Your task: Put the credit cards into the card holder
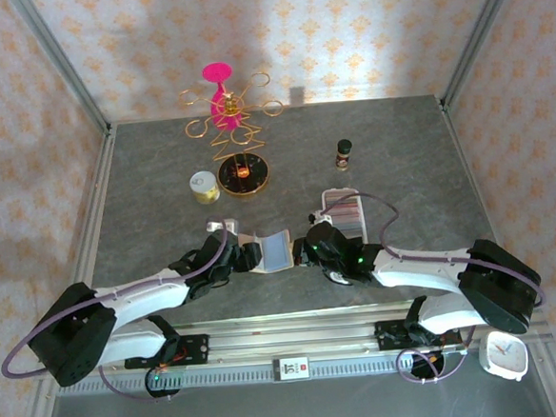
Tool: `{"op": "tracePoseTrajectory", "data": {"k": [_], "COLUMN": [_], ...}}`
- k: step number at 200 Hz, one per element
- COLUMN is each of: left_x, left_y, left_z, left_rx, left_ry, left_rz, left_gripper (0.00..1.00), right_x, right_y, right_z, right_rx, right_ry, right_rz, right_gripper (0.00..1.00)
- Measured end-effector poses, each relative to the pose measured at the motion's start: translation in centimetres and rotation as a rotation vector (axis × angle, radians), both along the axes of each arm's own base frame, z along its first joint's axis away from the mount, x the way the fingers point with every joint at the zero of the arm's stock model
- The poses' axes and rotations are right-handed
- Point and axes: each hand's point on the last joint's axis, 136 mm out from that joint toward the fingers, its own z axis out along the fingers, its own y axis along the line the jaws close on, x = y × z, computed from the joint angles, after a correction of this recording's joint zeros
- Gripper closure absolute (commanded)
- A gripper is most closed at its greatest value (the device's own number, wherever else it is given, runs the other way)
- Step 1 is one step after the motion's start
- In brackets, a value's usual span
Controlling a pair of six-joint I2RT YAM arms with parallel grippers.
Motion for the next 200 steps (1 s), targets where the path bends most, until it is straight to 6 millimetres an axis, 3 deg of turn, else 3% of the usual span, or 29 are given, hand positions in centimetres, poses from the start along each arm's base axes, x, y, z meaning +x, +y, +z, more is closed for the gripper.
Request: {"op": "tracePoseTrajectory", "data": {"k": [112, 173, 200], "left_x": [-0.4, -0.6, -0.6], "left_y": [2.1, 2.0, 1.9], "left_z": [-1.8, -2.5, -2.6], "left_rx": [0.069, 0.080, 0.080], "left_ry": [0.029, 0.046, 0.046], "left_rz": [0.078, 0.068, 0.063], "left_gripper": [0.65, 0.75, 0.77], "right_x": [0.0, -0.2, 0.1], "right_y": [-1.5, -1.9, -1.8], "right_z": [-2.0, -2.1, -0.1], "right_rx": [-0.082, -0.114, -0.105], "right_ry": [0.037, 0.032, -0.012], "right_rz": [-0.053, -0.038, -0.025], "right_gripper": [1.00, 0.67, 0.65]}}
